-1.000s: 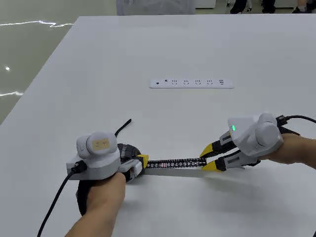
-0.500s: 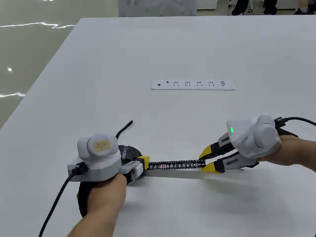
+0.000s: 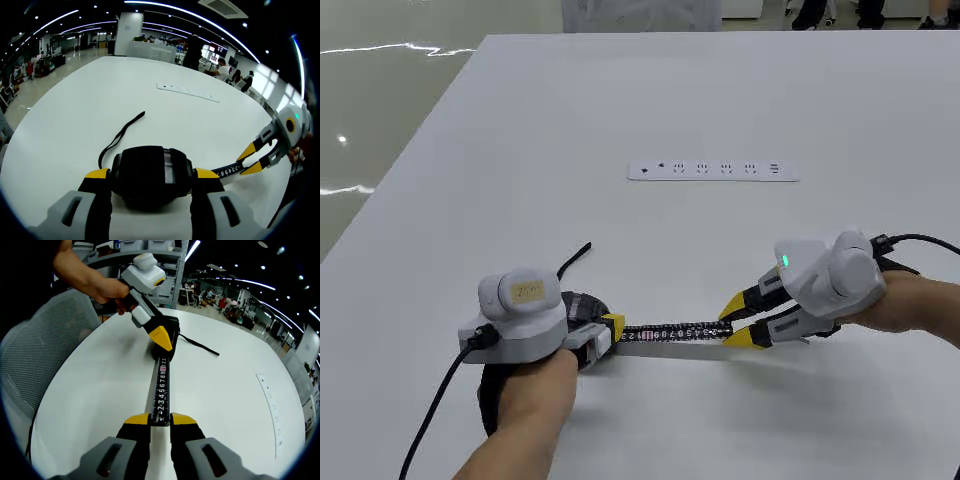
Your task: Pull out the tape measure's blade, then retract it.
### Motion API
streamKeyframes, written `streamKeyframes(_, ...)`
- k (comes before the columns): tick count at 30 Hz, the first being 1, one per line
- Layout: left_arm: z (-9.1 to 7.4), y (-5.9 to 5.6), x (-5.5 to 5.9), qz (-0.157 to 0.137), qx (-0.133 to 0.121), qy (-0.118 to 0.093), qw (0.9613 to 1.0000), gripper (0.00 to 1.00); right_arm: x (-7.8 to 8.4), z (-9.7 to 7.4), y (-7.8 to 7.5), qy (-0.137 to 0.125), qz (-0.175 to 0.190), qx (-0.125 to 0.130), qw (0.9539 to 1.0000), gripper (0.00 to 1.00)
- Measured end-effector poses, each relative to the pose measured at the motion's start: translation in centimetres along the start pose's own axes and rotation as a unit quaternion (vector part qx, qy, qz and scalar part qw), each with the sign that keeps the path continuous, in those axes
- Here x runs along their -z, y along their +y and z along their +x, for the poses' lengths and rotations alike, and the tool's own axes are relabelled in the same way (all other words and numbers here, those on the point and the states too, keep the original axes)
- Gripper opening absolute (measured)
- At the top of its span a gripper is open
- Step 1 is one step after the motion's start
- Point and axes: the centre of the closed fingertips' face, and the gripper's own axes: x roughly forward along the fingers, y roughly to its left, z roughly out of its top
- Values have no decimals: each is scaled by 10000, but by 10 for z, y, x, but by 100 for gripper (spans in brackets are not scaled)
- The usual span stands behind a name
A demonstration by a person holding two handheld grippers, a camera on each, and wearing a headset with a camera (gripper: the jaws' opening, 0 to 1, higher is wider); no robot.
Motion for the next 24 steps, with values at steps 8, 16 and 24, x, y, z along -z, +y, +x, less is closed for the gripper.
streamKeyframes(8, -1, -1, 0, -6, 4, -4, 10000, 59, -2, 3, 1, -9, 3, -6, 10000, 14)
streamKeyframes(16, -1, -2, 0, -4, 3, -20, 10000, 59, -4, 6, 0, -21, -2, -16, 10000, 14)
streamKeyframes(24, 0, -2, -1, -22, 10, -23, 10000, 59, -6, 9, 1, -33, 1, -20, 10000, 14)
